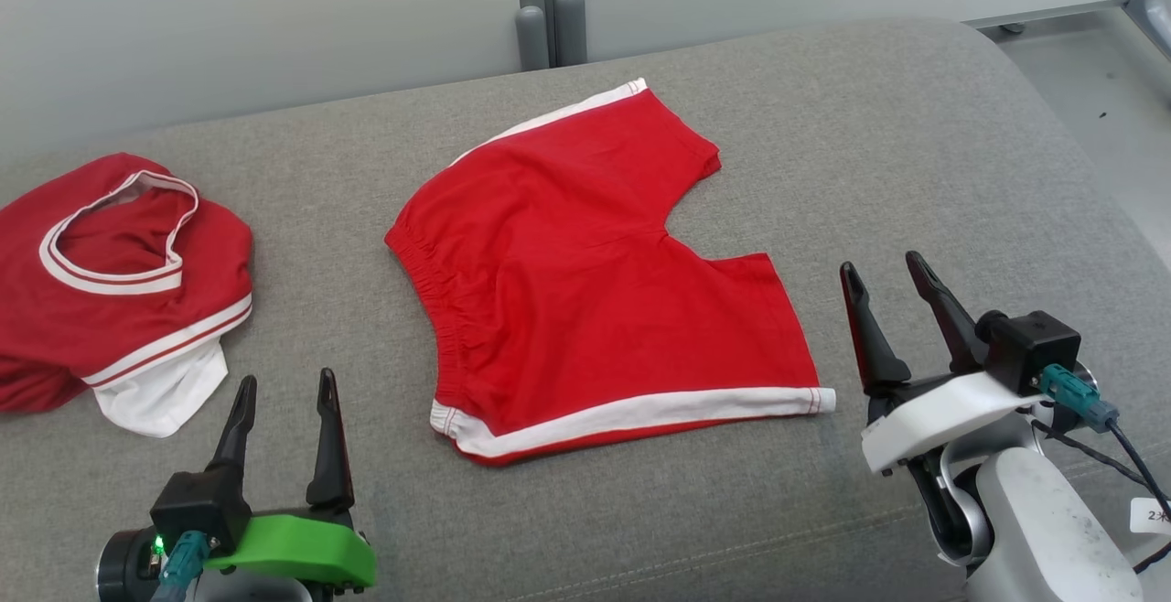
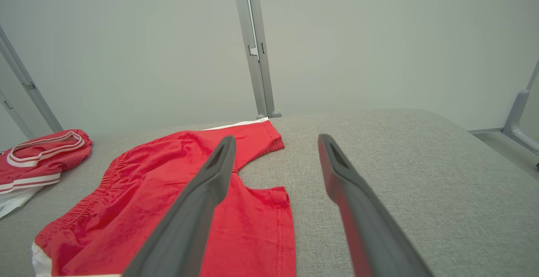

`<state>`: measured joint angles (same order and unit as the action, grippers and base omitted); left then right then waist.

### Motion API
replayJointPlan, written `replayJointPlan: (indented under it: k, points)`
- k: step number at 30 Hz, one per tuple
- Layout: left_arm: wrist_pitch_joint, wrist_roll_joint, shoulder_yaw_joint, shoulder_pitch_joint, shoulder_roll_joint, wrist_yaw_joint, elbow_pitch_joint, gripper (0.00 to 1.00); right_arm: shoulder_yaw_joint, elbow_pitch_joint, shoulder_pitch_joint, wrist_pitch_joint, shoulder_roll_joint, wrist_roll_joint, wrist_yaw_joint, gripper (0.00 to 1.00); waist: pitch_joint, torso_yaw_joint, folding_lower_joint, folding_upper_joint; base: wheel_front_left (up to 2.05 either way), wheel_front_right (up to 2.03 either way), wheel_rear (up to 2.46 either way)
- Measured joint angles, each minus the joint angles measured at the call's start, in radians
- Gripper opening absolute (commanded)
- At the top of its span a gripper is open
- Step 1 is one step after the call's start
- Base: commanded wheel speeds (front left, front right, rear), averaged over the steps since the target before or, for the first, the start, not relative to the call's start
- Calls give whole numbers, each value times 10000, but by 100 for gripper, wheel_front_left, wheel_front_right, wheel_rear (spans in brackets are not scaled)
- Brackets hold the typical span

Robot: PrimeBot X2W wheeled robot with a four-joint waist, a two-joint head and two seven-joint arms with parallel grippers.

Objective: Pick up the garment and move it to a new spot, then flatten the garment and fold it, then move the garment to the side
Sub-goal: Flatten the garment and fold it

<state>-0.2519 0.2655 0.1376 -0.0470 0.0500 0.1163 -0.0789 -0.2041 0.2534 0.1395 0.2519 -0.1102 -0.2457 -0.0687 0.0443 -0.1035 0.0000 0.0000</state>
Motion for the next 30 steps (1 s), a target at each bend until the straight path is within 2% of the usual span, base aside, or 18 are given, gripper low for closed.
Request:
replayJointPlan:
  k: [24, 28, 30]
  points:
    - [0, -330, 301, -413, -2, -27, -36, 100, 90, -44, -453, 0, 90, 82, -15, 100, -141, 10, 0, 0, 0, 0, 0]
    - [0, -508, 644, -467, 10, -268, -556, 100, -17, -2, -472, 0, 134, 96, -94, 100, -152, -53, 0, 0, 0, 0, 0]
    - [2, -767, 966, -466, 194, -468, -903, 100, -84, 8, -471, 0, 163, 100, -105, 100, -133, -122, 0, 0, 0, 0, 0]
